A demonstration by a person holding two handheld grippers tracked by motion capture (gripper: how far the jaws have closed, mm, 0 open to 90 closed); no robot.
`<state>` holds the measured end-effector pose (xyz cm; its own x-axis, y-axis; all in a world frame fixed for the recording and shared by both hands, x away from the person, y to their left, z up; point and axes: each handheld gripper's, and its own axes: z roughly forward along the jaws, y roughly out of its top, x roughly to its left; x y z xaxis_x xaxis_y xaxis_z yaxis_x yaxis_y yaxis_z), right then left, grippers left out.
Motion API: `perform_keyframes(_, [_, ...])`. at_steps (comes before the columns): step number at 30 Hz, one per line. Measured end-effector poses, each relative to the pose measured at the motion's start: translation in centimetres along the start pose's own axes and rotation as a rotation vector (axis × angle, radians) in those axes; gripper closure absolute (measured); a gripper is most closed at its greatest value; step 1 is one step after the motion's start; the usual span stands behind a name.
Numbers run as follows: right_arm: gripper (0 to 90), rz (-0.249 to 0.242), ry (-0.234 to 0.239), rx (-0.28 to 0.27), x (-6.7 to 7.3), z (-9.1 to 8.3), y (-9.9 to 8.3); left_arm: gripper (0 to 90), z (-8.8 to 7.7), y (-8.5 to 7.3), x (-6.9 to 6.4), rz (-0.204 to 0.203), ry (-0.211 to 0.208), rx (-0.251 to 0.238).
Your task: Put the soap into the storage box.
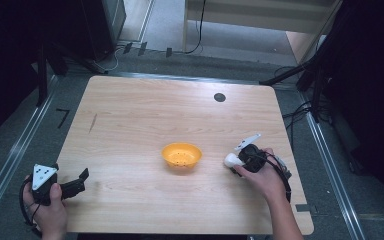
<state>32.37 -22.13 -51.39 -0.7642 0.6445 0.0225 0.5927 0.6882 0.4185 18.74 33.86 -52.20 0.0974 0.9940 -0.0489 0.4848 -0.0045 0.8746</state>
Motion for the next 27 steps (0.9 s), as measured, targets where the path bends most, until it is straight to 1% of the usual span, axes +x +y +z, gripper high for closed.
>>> perform_keyframes(3, [50.2, -0.018, -0.016, 0.003, 0.3, 0.0, 0.1, 0.0, 0.0, 0.0, 0.0, -0.001, 0.0, -0.001])
perform_keyframes(5, [50.3, -0.033, -0.029, 0.014, 0.4, -0.1, 0.2, 0.0, 0.0, 0.0, 0.0, -0.001, 0.0, 0.0])
perform_keyframes(7, [50.3, -0.036, -0.021, 0.015, 0.4, -0.1, 0.2, 0.0, 0.0, 0.0, 0.0, -0.001, -0.001, -0.001])
perform_keyframes(8, [50.4, -0.045, -0.011, 0.014, 0.4, -0.2, 0.2, 0.0, 0.0, 0.0, 0.0, -0.001, -0.001, 0.0])
perform_keyframes(13, [50.4, -0.048, 0.0, 0.004, 0.3, -0.8, 0.3, 0.0, 0.0, 0.0, 0.0, -0.003, -0.001, 0.001])
perform_keyframes(14, [50.4, -0.056, -0.01, 0.009, 0.3, -1.1, 0.5, 0.0, 0.0, 0.0, 0.0, -0.003, 0.0, 0.002])
perform_keyframes(16, [50.4, -0.063, -0.011, 0.01, 0.3, -1.2, 0.6, 0.0, 0.0, 0.0, 0.0, -0.004, -0.001, 0.002])
perform_keyframes(17, [50.4, -0.069, -0.009, 0.003, 0.4, -1.4, 0.7, 0.0, 0.0, 0.0, 0.0, -0.004, 0.0, 0.002])
perform_keyframes(18, [50.4, -0.082, 0.003, -0.01, 0.5, -1.8, 1.0, 0.0, 0.0, 0.0, 0.0, -0.005, 0.0, 0.002])
perform_keyframes(21, [50.4, -0.093, 0.002, -0.013, 0.7, -2.1, 1.3, 0.0, 0.0, 0.0, 0.1, -0.004, 0.0, 0.002])
perform_keyframes(22, [50.4, -0.11, 0.0, -0.015, 0.7, -2.2, 1.5, 0.0, 0.0, 0.0, 0.1, -0.005, -0.002, 0.002])
perform_keyframes(24, [50.4, -0.113, 0.001, -0.015, 0.8, -2.3, 1.7, 0.0, 0.0, 0.0, 0.1, -0.005, -0.002, 0.001])
perform_keyframes(26, [50.4, -0.137, 0.002, -0.017, 1.0, -2.5, 2.2, 0.0, 0.0, 0.0, 0.1, -0.006, -0.002, 0.001])
perform_keyframes(27, [50.4, -0.137, 0.002, -0.017, 1.0, -2.5, 2.2, 0.0, 0.0, 0.0, 0.1, -0.006, -0.002, 0.001])
